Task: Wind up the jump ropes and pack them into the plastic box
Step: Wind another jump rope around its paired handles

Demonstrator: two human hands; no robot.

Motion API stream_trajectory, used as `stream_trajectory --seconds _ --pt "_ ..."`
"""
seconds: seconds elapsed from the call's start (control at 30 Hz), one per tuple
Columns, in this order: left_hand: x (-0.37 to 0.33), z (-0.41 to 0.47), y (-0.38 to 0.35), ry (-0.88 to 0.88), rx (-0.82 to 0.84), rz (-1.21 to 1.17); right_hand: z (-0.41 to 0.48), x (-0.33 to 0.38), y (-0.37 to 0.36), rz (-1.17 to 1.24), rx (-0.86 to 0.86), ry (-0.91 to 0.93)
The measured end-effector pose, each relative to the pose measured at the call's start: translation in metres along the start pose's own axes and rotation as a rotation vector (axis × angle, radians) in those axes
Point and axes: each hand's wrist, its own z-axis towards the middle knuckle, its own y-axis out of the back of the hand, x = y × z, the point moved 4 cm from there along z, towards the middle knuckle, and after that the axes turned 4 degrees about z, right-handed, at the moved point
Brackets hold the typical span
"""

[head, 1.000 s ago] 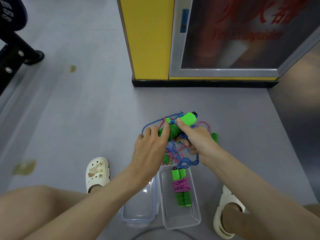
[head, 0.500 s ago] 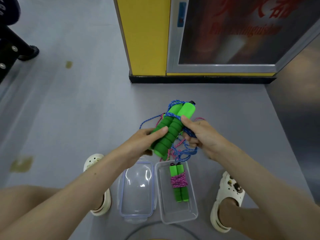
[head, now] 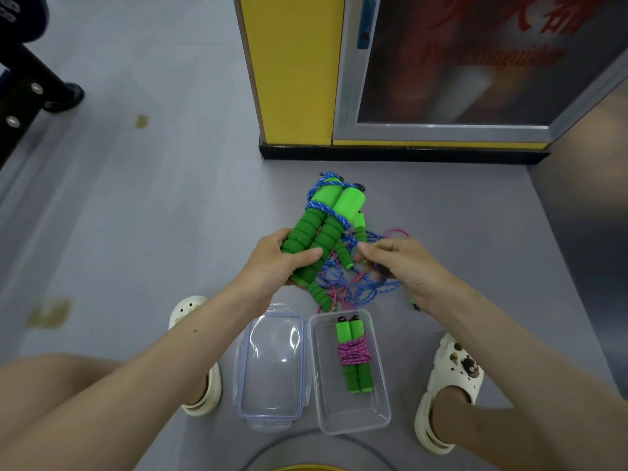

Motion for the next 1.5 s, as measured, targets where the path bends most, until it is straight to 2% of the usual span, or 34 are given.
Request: stream_trajectory --seconds 0.1,0.23,0.4,0.6,0.77,0.97,1.13,1.3,1.4,1.5 --pt "0.000 0.000 0.002 -0.063 -0.070 0.109 -0.002 0.000 -0.002 -0.045 -0.011 -0.019" --pt "-0.004 0.001 0.003 -0.249 -0.201 0.477 -0.002 0.003 -0.006 -0.090 0.014 -0.010" --pt "-0.007 -0.006 -0.002 -0.401 -0.314 0.774 -0.004 0.005 -0.013 -0.077 0.024 -0.005" --pt "-0.013 -0.016 -0.016 -0.701 -0.471 1.193 -0.005 0.008 -0.018 0.112 0.077 -0.053" --pt "-0.015 -0.020 -0.028 -0.838 -0.520 1.424 -0.006 0.008 -0.018 0.193 0.056 -0.102" --pt "-0.015 -0.026 -0.039 -1.092 -0.581 1.528 -0.005 0.004 -0.014 0.296 -0.031 -0.169" --pt "-0.004 -0.020 -0.043 -1.040 -0.526 1.551 -0.005 0.005 -0.010 0.317 -0.100 -0.179" --pt "0.001 -0.019 -0.044 -0.875 -0.331 1.321 -0.002 0.008 -0.006 0.287 -0.164 -0.116" --pt "-0.003 -0.021 -0.040 -0.578 -0.169 0.984 -0.003 0.009 -0.007 0.159 -0.145 -0.097" --pt "0.001 -0.007 -0.029 -0.285 -0.145 0.715 -0.006 0.008 -0.016 0.104 -0.050 -0.090"
